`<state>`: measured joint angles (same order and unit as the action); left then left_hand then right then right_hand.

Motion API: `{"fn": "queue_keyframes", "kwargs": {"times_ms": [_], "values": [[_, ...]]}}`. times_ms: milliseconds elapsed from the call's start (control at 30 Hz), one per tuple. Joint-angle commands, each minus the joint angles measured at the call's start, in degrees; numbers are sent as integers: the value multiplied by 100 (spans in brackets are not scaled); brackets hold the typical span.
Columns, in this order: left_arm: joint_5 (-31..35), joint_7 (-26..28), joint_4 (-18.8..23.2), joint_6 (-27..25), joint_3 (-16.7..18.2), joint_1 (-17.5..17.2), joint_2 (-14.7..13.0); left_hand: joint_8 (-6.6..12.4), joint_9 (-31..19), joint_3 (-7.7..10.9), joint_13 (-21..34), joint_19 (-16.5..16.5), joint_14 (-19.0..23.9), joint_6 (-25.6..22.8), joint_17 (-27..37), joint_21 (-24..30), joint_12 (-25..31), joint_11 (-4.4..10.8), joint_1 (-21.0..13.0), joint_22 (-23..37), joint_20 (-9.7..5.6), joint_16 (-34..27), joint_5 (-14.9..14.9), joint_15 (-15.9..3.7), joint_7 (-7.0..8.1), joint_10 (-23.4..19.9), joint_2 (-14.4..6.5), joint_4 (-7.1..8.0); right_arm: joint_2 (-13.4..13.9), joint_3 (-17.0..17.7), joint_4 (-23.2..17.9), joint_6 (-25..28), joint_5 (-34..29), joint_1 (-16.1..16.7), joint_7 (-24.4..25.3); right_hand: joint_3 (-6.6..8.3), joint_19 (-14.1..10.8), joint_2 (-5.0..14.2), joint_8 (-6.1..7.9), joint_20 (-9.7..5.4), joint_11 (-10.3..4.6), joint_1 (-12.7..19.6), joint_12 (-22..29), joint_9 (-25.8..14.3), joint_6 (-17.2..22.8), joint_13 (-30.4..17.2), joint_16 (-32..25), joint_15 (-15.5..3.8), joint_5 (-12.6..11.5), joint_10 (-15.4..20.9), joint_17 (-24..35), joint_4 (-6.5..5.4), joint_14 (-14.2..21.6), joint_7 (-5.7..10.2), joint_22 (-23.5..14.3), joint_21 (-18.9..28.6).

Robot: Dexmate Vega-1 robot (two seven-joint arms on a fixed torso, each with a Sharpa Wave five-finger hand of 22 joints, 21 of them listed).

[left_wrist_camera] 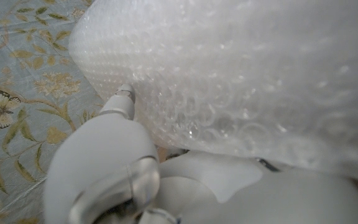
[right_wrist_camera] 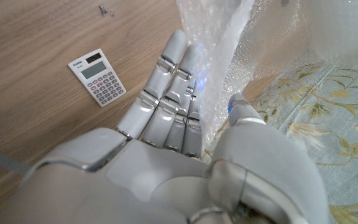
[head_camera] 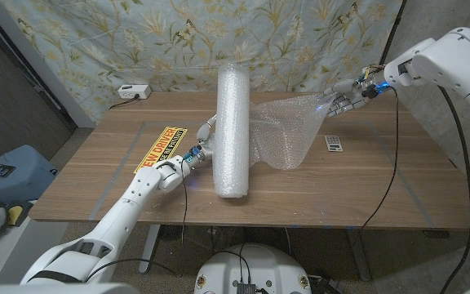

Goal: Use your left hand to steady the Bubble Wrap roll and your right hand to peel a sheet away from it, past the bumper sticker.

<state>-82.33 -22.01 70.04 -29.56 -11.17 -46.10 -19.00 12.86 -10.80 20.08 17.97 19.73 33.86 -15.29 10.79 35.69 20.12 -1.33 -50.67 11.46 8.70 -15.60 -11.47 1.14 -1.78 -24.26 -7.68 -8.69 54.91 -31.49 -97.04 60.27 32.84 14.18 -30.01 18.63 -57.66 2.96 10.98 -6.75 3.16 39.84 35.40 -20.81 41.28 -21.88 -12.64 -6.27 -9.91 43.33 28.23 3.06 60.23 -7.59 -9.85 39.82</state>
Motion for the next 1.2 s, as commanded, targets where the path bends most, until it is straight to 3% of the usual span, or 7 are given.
{"fn": "queue_keyframes", "kwargs": {"times_ms": [33, 200, 267, 533, 1200], "values": [[-14, -46, 83, 99, 92, -7, -22, -13, -21, 46, 9, -25, -7, 3, 22, -22, -24, -8, -14, 9, -4, 3, -27, 15, 8, 3, 24, 0, -50, -31, 157, -156, 17, -114, -162, -48, 49, -17, 27, 34, 52, -128, -69, 16, -52, 36, 49, 54, -54, -45, -50, -36, -40, -20, -5, -35], [-13, -107, 6, 91, 95, 48, -28, -20, -21, 52, 12, -37, -11, 4, 23, -24, -32, 0, -7, 8, -2, 13, -26, 11, 10, 6, 30, 1, -24, 19, 129, -110, 58, -87, -141, -58, 151, -26, 22, 91, 101, -204, -236, 75, -158, 116, 134, 168, -88, -175, -161, -35, -261, -66, -3, -130], [-20, -133, -53, 71, 89, 84, -20, -22, -21, 53, 13, -43, -8, 6, 24, -26, -34, 4, -4, 8, -1, 14, -26, 8, 12, 9, 29, 3, -20, 22, 142, -104, 74, -85, -159, -54, 116, -21, 44, 129, 229, -228, -362, 113, -167, 162, 120, 236, -102, -302, -222, -21, -278, -86, -4, -150], [16, -228, -221, 48, 41, 240, -1, -30, -22, 63, 19, -56, -9, 3, 25, -27, -43, 6, 8, 8, 2, 28, -25, -1, 20, 7, 38, 6, -40, 65, 244, -157, 114, -51, -145, -44, 347, -20, 31, 284, 304, -272, -589, 203, -341, 255, 200, 456, -117, -433, -367, 20, -687, -111, -6, -320], [72, -502, -773, 27, -43, 611, 76, -51, -23, 98, 33, -94, -29, -2, 28, -31, -74, -1, 27, 7, 23, 70, -24, 19, 9, 16, 50, 5, -287, -244, 785, -377, -85, -414, -416, -1, 488, 44, 45, 416, 425, -287, -842, 309, -461, 306, 194, 641, -117, -616, -508, 82, -1059, -154, -8, -474]]}}
